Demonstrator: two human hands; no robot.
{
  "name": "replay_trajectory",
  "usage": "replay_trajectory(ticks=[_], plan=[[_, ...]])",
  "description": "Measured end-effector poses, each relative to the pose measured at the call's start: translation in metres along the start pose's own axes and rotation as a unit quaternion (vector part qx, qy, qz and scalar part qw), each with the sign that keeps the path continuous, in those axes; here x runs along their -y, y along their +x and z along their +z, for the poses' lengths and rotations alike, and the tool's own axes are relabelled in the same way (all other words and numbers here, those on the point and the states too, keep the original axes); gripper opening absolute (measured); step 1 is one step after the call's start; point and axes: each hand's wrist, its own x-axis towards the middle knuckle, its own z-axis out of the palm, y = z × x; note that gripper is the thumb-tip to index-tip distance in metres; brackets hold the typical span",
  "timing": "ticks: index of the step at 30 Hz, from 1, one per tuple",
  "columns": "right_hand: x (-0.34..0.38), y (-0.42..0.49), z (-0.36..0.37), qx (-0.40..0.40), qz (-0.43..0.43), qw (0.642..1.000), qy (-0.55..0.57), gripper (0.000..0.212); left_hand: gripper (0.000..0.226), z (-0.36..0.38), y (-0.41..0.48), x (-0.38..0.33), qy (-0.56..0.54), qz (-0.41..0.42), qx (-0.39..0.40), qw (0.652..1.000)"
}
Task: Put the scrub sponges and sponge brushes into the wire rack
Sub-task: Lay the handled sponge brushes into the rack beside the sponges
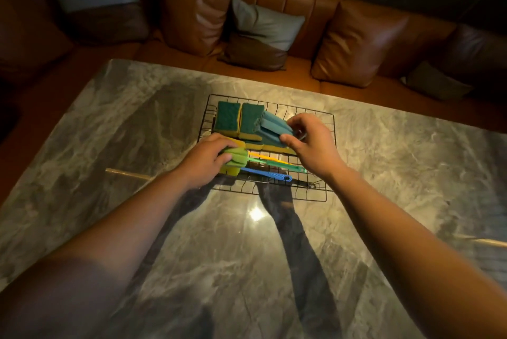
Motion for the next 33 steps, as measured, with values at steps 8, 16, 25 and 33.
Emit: replay_trajectory(ticks=[8, 16, 25, 33], plan=[[-0.016, 0.040, 0.057, 0.061, 0.003, 0.998, -0.029, 0.025, 0.033, 0.016, 0.010, 0.027, 0.020, -0.017, 0.047, 0.999], [-0.018, 0.048, 0.097, 0.100, -0.034, 0.994, -0.025, 0.031, 0.033, 0.026, -0.015, 0.042, -0.020, -0.018, -0.073, 0.997], [-0.016, 0.047, 0.128, 0.095, -0.109, 0.986, -0.084, 0.029, 0.041, 0.031, -0.014, 0.043, -0.100, -0.107, -0.188, 0.971], [-0.022, 0.040, 0.136, 0.074, -0.129, 0.982, -0.116, 0.029, 0.072, 0.028, -0.008, 0.044, 0.107, 0.029, -0.065, 0.992]])
